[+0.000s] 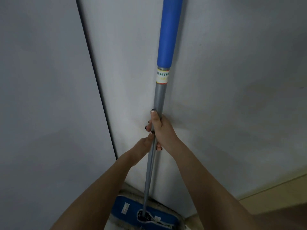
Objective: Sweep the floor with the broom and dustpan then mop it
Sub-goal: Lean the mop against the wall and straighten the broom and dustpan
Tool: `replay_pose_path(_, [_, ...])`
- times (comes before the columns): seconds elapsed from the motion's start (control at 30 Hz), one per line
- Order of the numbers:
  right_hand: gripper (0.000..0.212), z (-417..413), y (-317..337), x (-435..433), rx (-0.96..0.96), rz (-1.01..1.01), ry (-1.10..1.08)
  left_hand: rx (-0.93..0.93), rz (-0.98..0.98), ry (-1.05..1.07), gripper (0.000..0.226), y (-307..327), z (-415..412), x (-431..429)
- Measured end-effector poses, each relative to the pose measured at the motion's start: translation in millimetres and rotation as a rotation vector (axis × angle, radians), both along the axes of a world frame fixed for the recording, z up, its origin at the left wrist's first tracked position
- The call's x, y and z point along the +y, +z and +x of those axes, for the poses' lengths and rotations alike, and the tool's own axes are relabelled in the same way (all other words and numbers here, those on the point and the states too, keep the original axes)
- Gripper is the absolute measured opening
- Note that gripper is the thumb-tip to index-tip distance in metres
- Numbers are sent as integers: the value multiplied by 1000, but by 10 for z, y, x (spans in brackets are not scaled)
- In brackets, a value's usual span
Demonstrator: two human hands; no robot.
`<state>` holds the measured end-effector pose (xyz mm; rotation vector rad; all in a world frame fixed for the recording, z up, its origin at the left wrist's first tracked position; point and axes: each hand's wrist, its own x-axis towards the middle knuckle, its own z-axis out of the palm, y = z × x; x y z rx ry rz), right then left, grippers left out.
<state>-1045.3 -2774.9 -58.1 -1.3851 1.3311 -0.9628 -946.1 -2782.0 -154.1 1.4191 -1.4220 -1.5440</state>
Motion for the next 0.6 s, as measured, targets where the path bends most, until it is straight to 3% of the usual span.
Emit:
replay_pose_path(0.3, [20,217,-167,-179,-84,10,147,117,-90,150,37,-20,313,35])
replay_pose_path(0.6, [16,749,-295,-420,-61,30,204,183,-149,408,38,-145,694,-50])
